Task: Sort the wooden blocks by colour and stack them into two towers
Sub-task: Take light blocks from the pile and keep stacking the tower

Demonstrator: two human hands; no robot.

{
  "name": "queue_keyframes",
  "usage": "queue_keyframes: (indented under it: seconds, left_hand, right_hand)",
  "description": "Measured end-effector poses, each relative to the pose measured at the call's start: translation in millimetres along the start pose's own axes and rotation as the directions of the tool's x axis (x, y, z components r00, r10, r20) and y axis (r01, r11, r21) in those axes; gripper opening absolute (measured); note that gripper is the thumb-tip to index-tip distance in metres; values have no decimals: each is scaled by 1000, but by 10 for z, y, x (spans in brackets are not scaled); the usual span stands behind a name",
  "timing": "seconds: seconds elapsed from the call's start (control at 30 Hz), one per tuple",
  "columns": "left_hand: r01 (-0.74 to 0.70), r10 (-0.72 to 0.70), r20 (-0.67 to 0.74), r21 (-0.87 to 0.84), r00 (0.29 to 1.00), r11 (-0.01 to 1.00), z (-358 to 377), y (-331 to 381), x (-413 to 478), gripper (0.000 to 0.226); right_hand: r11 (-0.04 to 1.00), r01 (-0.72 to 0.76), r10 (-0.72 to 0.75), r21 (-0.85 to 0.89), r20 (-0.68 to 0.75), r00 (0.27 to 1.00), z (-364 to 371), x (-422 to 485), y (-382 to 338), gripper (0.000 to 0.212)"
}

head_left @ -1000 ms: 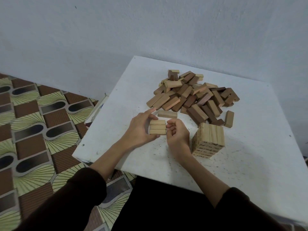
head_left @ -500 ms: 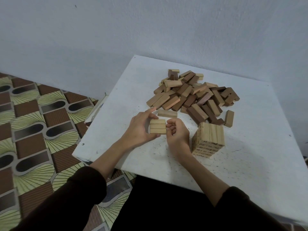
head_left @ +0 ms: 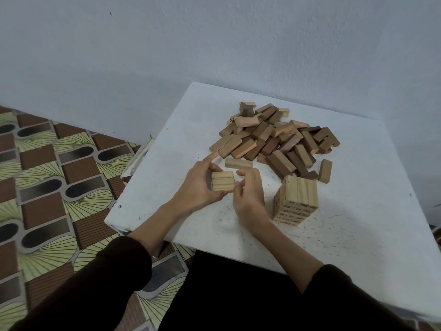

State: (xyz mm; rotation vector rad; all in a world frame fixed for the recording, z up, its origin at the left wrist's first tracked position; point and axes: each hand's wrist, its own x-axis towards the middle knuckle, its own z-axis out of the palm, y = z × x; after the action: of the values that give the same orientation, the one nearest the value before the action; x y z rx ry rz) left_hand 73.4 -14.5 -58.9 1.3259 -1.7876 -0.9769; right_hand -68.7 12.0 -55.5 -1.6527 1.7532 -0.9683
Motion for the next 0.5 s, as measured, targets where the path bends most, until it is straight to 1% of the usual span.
queue_keyframes:
  seconds: [0.07, 0.13, 0.27, 0.33, 0.43, 0.5]
  left_hand:
    - [39, -40, -27, -65, 999, 997, -22, 32, -7, 96]
    - [55, -61, -55, -105, 997, 993, -67, 49, -2, 100]
    - [-35, 22, -137, -90, 990, 995, -228, 111, 66, 103]
    - [-71, 54, -158, -109, 986, 992, -299, 227, 103, 103]
    - [-154, 131, -164, -136, 978, 979, -348, 462, 157, 101]
    - [-183, 158, -161, -156, 974, 971, -350, 641, 195, 98]
  right_hand:
    - [998, 60, -59, -14, 25, 998, 9, -45, -119, 29]
    - [999, 42, -42, 8, 74, 996, -1, -75, -279, 37]
    - [997, 77, -79, 23, 165, 983, -148, -21, -573, 52]
    - [995, 101, -104, 26, 193, 976, -296, 52, -688, 54]
    - [982, 189, -187, 15, 224, 956, -609, 197, -801, 58]
    - [972, 234, -235, 35, 271, 933, -870, 282, -849, 63]
